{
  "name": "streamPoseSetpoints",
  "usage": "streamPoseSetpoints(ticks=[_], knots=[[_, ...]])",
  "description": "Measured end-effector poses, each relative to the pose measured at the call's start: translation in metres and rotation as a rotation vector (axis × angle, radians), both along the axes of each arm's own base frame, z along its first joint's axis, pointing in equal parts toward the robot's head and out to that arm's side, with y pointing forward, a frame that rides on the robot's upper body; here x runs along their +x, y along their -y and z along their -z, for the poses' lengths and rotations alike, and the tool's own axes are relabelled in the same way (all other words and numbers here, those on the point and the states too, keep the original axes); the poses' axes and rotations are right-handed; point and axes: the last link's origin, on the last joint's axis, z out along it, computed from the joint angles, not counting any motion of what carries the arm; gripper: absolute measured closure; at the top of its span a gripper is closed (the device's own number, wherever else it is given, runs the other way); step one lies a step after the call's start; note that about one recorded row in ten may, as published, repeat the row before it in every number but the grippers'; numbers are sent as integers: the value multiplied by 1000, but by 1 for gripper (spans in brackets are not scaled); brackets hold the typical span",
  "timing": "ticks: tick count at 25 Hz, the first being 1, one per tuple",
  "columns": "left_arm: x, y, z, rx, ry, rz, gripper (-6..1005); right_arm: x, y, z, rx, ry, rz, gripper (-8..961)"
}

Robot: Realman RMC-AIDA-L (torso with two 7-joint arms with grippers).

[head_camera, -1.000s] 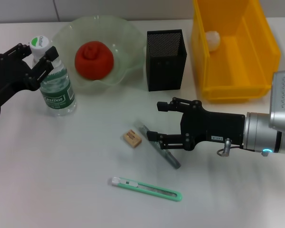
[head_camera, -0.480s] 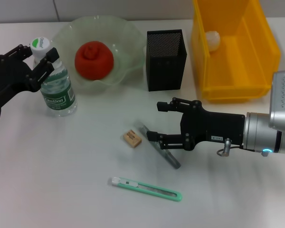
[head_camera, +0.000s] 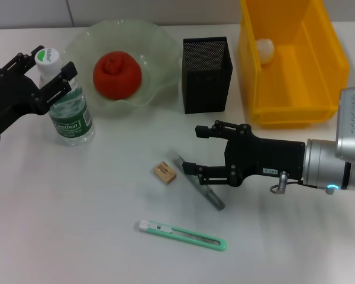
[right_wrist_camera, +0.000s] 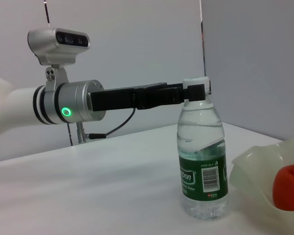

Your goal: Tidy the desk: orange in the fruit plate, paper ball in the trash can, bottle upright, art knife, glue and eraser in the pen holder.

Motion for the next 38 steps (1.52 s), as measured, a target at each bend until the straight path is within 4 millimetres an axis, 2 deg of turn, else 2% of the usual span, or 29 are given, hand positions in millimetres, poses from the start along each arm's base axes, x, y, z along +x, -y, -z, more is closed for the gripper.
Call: streamPoseSetpoints(ticks=[5,9,13,17,21,27,28,30,31,32,38], knots=[[0,0,0,2,2,-2,329,0,0,0,0,-1,1,126],[1,-1,-3,14,12,2,298,0,0,0,1,-3,4,127],[8,0,-15,43,72,46,290,-1,-1,-2,11,-14,9,127],[23,7,-31,6,167,154,290,-1,-2,-3,12,-16,6,127],[36,25,-41,-111,239,284,291,-2,-2,-3,10,-21,5,127],[38,42,-34,-315,177,349,291,-7,-2,-10,5,-71,-1,128],[36,46,-27,-388,134,348,291,-9,-2,-13,-5,-83,-2,128],[36,46,-27,-388,134,348,291,-12,-2,-16,-25,-102,-1,128],[30,54,-16,-498,58,340,291,-14,-2,-18,-36,-110,-5,128],[28,56,-13,-530,23,339,291,-15,-2,-20,-49,-117,-5,128],[17,60,-6,-608,-97,314,292,-24,3,-38,-180,-93,-43,128]])
